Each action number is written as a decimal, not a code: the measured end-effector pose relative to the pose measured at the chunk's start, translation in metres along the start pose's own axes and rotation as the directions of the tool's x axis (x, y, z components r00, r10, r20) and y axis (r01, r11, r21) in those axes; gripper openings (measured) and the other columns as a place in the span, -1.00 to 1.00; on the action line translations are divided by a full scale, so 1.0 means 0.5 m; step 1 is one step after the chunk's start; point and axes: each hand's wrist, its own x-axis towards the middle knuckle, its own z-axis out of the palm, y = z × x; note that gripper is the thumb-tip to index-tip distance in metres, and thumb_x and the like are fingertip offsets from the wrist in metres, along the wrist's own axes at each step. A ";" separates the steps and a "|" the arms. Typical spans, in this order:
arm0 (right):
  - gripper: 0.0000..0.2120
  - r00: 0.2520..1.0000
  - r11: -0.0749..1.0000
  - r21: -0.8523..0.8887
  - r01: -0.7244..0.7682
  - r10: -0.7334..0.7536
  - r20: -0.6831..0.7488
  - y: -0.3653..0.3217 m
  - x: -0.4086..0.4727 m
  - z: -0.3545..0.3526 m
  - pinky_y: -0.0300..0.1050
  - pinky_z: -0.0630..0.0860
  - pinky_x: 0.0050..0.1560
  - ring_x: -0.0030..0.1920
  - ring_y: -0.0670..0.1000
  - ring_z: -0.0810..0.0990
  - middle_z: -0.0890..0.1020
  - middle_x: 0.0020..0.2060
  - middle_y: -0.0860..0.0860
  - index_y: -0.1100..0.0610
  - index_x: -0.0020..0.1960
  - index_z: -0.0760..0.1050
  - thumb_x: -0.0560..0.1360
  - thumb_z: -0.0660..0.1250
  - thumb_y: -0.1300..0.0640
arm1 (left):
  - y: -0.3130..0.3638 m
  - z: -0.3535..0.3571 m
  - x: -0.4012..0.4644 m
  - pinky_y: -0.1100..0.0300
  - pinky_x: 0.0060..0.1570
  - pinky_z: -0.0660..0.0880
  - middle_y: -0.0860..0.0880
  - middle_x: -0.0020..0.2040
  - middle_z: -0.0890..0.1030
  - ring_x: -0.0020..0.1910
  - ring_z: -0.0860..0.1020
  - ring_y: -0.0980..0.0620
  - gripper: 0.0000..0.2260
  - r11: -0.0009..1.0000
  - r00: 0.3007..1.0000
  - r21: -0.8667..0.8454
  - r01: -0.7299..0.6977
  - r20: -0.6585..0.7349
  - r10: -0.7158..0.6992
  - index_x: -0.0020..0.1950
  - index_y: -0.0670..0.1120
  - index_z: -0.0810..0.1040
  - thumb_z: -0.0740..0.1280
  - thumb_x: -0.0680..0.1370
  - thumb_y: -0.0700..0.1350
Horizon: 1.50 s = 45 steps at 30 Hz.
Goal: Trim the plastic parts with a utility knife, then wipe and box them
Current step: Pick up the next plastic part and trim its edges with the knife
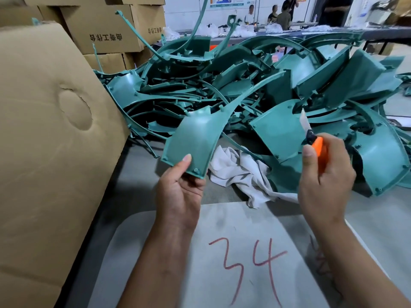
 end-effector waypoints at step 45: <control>-0.69 0.923 0.951 0.114 0.288 -0.307 0.233 -0.070 -0.036 0.042 0.01 0.37 -0.06 -0.06 0.13 0.43 0.54 -0.04 0.06 0.23 0.20 0.51 0.69 0.22 -0.01 | -0.026 0.005 -0.018 0.35 -0.50 0.40 -0.03 -0.13 0.68 -0.34 0.59 0.14 -0.71 0.991 0.989 0.129 0.032 0.138 -0.050 0.12 -0.13 0.57 0.36 0.41 -0.21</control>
